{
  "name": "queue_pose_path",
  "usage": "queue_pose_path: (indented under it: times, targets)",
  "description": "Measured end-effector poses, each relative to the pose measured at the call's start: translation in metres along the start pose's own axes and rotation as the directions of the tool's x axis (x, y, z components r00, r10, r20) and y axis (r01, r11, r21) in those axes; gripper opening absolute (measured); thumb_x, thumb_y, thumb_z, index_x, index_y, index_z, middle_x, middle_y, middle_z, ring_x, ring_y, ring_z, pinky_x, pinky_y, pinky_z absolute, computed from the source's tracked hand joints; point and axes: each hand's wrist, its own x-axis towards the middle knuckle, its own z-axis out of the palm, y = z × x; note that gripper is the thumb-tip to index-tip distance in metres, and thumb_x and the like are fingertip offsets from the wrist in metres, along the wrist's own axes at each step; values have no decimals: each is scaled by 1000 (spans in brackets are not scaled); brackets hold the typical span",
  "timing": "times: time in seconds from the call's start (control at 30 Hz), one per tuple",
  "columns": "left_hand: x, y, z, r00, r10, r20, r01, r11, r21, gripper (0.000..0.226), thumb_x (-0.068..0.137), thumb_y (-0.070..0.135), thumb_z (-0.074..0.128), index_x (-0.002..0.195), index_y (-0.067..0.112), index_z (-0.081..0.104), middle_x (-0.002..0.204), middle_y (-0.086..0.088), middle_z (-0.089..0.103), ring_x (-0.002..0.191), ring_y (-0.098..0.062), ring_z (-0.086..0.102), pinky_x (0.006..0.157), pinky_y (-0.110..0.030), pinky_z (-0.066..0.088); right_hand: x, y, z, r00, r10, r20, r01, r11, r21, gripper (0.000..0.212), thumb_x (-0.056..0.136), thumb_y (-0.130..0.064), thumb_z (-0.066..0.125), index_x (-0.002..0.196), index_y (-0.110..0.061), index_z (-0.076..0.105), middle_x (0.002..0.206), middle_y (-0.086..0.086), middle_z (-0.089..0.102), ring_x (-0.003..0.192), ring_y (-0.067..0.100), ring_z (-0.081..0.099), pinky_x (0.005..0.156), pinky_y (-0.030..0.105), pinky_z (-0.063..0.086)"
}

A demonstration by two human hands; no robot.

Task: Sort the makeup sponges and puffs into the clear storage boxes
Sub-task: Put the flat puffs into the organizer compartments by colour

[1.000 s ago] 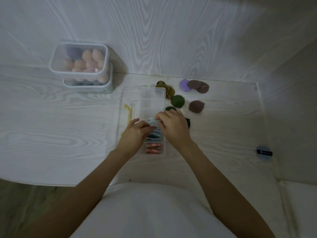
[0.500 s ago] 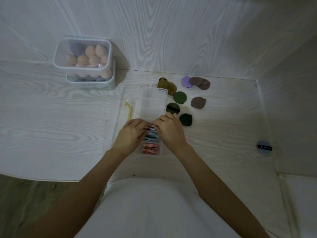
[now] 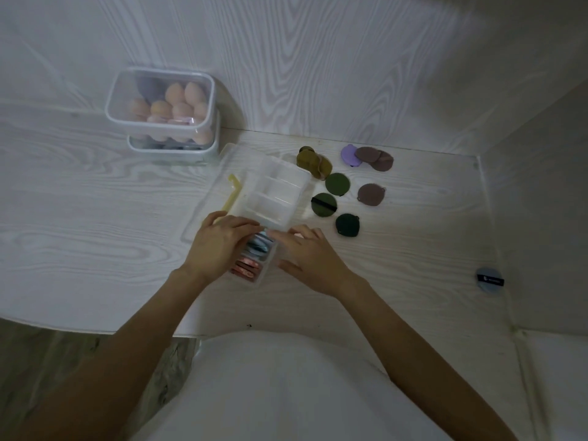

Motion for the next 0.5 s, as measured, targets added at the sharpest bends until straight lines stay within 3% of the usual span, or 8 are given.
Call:
queue_pose_path:
  times: [0.13, 0.33, 0.43, 0.5]
  targets:
    - [-3, -7, -3, 999, -22, -28, 21, 999, -31, 40, 82, 27, 38, 104, 18, 71, 105, 0, 70, 93, -22, 64, 86, -34, 37, 13, -5, 10, 999, -45, 17, 46, 996, -75, 54, 93, -33, 51, 142, -19, 33, 130, 5, 52, 119, 23, 38, 90, 35, 29]
    - [-8, 3, 5, 989, -97, -112, 78, 984, -161, 38, 89, 35, 39, 108, 18, 67, 108, 0, 67, 97, -19, 63, 94, -41, 38, 6, -11, 10, 1000, 0, -7, 0, 997, 82, 45, 97, -31, 45, 140, -21, 37, 133, 0, 52, 122, 19, 35, 93, 33, 28]
    - [-4, 6, 7, 982, -103, -160, 88, 991, -104, 34, 90, 34, 42, 99, 20, 71, 104, 3, 68, 96, -20, 62, 92, -41, 37, 0, 0, -3, 962, 119, -244, -72, 978, 195, 32, 94, -19, 50, 125, -17, 54, 118, 0, 62, 110, 14, 48, 91, 29, 35]
    - [3, 8, 2, 972, -96, -214, 81, 994, -79, 31, 88, 32, 45, 93, 19, 73, 98, 2, 69, 92, -23, 61, 84, -38, 39, -4, 20, -12, 853, 300, -427, -182, 938, 294, 24, 91, -13, 53, 114, -14, 63, 106, 1, 68, 95, 8, 54, 85, 27, 43]
